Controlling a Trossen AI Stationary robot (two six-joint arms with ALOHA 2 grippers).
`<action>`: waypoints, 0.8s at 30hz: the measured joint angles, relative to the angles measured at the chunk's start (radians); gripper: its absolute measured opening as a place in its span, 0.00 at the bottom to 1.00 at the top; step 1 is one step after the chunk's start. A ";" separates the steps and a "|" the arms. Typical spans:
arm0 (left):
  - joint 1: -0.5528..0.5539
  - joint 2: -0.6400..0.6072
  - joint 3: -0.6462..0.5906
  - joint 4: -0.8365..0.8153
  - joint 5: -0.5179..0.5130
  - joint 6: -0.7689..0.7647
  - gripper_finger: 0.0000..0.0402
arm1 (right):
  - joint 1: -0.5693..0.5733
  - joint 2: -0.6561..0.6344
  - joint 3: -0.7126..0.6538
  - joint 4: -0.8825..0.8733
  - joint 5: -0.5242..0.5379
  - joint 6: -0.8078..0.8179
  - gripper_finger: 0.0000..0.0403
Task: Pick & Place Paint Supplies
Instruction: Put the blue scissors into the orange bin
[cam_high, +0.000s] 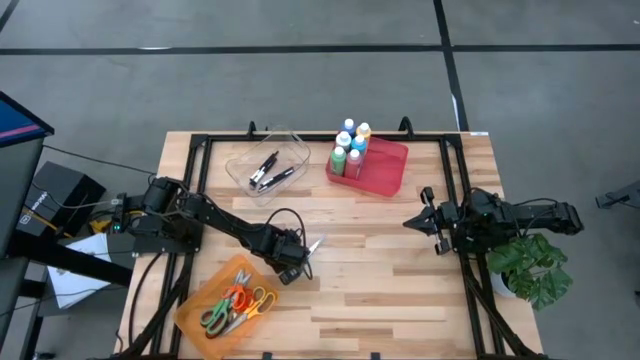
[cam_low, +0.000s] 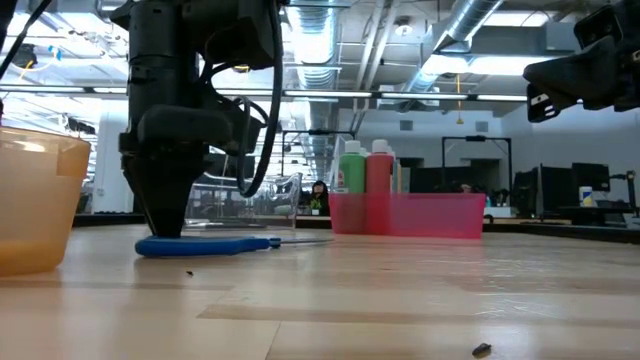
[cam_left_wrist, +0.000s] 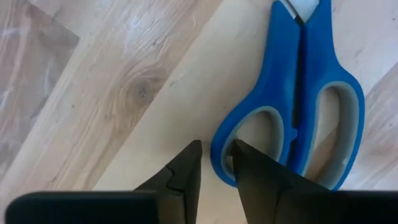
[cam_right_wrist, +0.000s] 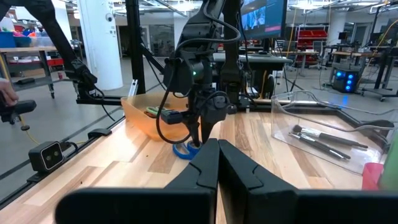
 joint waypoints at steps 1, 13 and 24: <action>0.000 0.000 0.000 0.000 0.002 0.010 0.21 | 0.000 0.000 0.000 0.000 0.000 0.000 0.00; 0.009 -0.003 0.003 -0.004 0.028 0.019 0.03 | 0.000 0.000 0.000 0.000 0.000 0.000 0.00; 0.062 -0.284 0.008 0.081 0.097 0.012 0.02 | 0.000 0.000 0.000 0.000 0.000 0.000 0.00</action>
